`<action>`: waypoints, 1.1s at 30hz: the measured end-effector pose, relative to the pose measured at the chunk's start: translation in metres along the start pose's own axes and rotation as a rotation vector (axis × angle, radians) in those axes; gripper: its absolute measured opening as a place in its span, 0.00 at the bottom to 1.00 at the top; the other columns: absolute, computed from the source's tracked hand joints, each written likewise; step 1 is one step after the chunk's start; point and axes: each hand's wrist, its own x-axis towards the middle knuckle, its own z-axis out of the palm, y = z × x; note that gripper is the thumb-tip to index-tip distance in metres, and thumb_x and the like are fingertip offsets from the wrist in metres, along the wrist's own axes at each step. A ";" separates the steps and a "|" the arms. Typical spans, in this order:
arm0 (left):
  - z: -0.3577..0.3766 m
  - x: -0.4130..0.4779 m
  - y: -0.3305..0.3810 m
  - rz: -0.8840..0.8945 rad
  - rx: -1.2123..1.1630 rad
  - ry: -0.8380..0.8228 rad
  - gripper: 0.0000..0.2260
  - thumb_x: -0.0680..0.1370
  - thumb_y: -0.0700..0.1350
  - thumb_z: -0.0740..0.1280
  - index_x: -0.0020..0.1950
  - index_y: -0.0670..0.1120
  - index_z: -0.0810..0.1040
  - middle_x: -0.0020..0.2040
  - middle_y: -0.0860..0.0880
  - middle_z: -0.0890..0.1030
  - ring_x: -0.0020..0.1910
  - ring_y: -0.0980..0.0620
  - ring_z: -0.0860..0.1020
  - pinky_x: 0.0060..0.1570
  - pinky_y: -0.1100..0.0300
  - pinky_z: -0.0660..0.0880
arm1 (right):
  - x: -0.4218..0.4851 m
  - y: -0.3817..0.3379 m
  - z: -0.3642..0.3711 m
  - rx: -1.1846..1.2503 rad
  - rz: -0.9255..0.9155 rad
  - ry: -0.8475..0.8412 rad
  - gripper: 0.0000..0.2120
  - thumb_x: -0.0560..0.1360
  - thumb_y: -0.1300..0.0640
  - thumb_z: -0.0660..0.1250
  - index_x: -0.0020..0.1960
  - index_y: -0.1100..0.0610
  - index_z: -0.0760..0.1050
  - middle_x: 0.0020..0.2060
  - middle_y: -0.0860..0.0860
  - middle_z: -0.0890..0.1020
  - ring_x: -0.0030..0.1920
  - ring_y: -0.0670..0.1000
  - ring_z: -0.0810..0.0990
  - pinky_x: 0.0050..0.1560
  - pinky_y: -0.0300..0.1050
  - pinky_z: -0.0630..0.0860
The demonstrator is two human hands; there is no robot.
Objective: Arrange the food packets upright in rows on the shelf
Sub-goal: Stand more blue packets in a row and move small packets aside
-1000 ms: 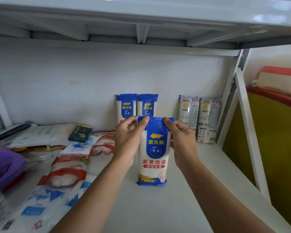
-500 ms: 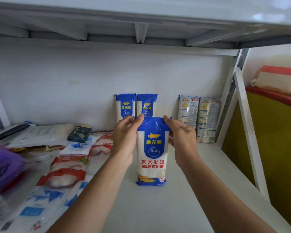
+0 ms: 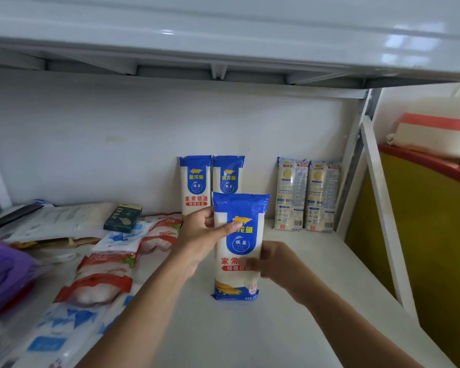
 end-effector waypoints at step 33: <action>-0.032 0.047 -0.040 -0.033 0.340 0.040 0.30 0.73 0.46 0.79 0.72 0.53 0.73 0.67 0.57 0.79 0.60 0.61 0.79 0.62 0.56 0.78 | 0.226 0.057 -0.072 0.205 0.050 0.369 0.12 0.80 0.55 0.71 0.60 0.60 0.77 0.47 0.53 0.84 0.33 0.46 0.78 0.25 0.35 0.74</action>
